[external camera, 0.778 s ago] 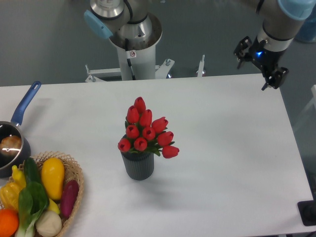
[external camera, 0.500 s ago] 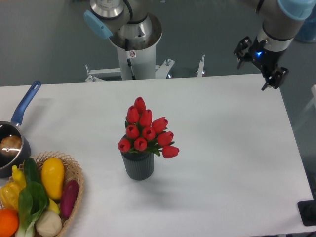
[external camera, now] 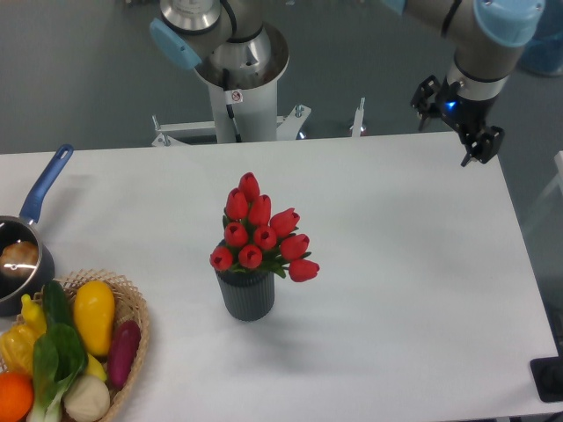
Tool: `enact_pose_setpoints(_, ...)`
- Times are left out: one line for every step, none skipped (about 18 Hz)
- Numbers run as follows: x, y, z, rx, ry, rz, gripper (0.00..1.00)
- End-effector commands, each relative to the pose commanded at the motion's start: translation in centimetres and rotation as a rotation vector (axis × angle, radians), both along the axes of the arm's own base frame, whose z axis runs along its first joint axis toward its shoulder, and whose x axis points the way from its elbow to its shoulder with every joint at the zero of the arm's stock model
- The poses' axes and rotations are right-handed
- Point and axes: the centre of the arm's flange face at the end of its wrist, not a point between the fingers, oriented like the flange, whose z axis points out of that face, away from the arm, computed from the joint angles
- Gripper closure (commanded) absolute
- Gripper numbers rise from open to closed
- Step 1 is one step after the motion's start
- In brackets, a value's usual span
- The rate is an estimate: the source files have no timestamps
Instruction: Pick up the flowers from the vase
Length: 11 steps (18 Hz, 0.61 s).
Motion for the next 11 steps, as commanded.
enact_pose_setpoints(0.4, 0.1, -0.4, 0.022, -0.009, 0.017, 0.0)
enact_pose_setpoints(1.0, 0.6, -0.2, 0.065, -0.006, 0.074, 0.0)
enact_pose_setpoints(2.3, 0.7, 0.9, 0.118, 0.011, 0.15, 0.0)
enact_pose_setpoints(3.6, 1.1, 1.1, 0.165, 0.006, 0.207, 0.0)
enact_pose_setpoints(4.5, 1.3, 1.6, 0.206, 0.01, 0.232, 0.0)
enact_pose_setpoints(5.0, 1.5, 2.1, 0.239, 0.013, 0.233, 0.0)
enact_pose_setpoints(5.6, 1.7, 2.1, 0.262, 0.001, 0.227, 0.0)
enact_pose_setpoints(6.4, 1.8, 2.3, 0.285, -0.013, 0.221, 0.0)
enact_pose_setpoints(7.6, 2.3, 2.0, 0.304, -0.031, 0.2, 0.0)
enact_pose_setpoints(8.7, 2.7, 1.8, 0.315, -0.045, 0.183, 0.0)
enact_pose_setpoints(9.6, 3.2, 1.0, 0.318, -0.063, 0.171, 0.0)
